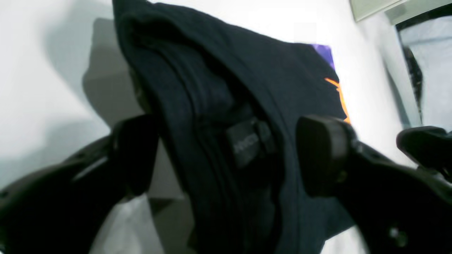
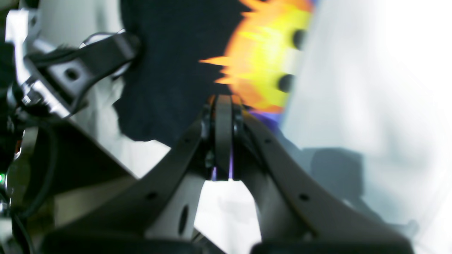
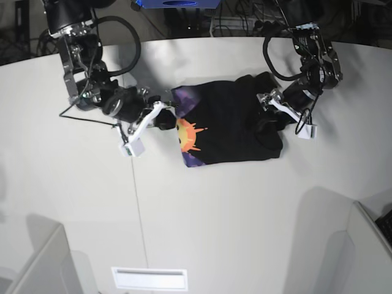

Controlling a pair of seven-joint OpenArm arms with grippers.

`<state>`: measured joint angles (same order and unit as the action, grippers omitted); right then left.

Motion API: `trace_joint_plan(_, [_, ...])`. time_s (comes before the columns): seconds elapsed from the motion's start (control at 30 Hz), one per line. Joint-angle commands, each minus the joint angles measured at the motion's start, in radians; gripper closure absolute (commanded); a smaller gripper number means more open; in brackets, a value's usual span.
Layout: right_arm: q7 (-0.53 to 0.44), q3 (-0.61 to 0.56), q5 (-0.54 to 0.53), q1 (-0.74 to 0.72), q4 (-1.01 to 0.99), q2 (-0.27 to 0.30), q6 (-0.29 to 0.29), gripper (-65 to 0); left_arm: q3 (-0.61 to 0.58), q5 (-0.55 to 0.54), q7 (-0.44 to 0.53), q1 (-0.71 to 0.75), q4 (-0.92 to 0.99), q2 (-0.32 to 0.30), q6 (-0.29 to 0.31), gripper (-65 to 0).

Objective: Fold the T-shirt properly
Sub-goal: 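Release the bundle and lift the right gripper away, then grasp the folded shirt edge with the left gripper and rotate it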

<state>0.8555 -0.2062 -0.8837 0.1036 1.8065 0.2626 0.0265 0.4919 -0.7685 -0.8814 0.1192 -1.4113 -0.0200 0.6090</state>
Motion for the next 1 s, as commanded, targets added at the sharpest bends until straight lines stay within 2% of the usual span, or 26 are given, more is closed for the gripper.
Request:
trace_joint_plan(0.0, [-0.017,0.034,-0.01,-0.003,0.019,0.005,-0.007,0.0,-0.003,0.031,-0.038,-0.002,0.008,-0.002,-0.014,-48.9])
trace_joint_plan(0.13, [-0.017,0.124,-0.01,0.028,0.019,0.004,-0.009,0.0,-0.058,0.031,-0.035,-0.003,0.022,-0.007,-0.014,-23.9])
trace_joint_plan(0.2, [-0.017,0.161,-0.01,0.04,0.019,0.004,-0.009,0.0,-0.081,0.031,-0.035,-0.003,0.022,-0.008,-0.016,-13.7])
trace_joint_plan(0.27, [-0.017,0.198,-0.01,0.058,0.019,0.004,-0.009,0.0,-0.097,0.031,-0.037,-0.003,0.02,-0.01,-0.045,-5.4])
trace_joint_plan(0.3, [-0.017,0.216,-0.01,0.068,0.019,0.004,-0.009,0.0,-0.097,0.031,-0.04,-0.005,0.02,-0.013,-0.079,-1.6])
trace_joint_plan(0.37, [-0.017,0.248,-0.01,0.084,0.019,0.004,-0.009,0.0,-0.108,0.031,-0.04,-0.006,0.016,-0.031,-0.133,0.0])
trace_joint_plan(0.43, [-0.017,0.271,-0.01,0.1,0.017,0.004,-0.009,0.0,-0.149,0.031,-0.038,-0.013,0.01,-0.061,-0.153,0.0])
trace_joint_plan(0.6, [-0.017,0.314,-0.01,0.126,0.017,0.004,-0.009,0.0,-0.286,0.031,-0.042,-0.059,0.02,-0.142,-0.156,0.0])
trace_joint_plan(0.83, [-0.017,0.391,-0.01,0.184,0.016,0.002,-0.009,0.0,-0.54,0.031,-0.042,-0.16,0.019,-0.272,-0.156,0.0])
trace_joint_plan(0.97, [-0.017,0.402,-0.01,0.212,0.017,0.002,-0.009,0.0,-0.631,0.031,-0.042,-0.203,0.019,-0.318,-0.156,0.0])
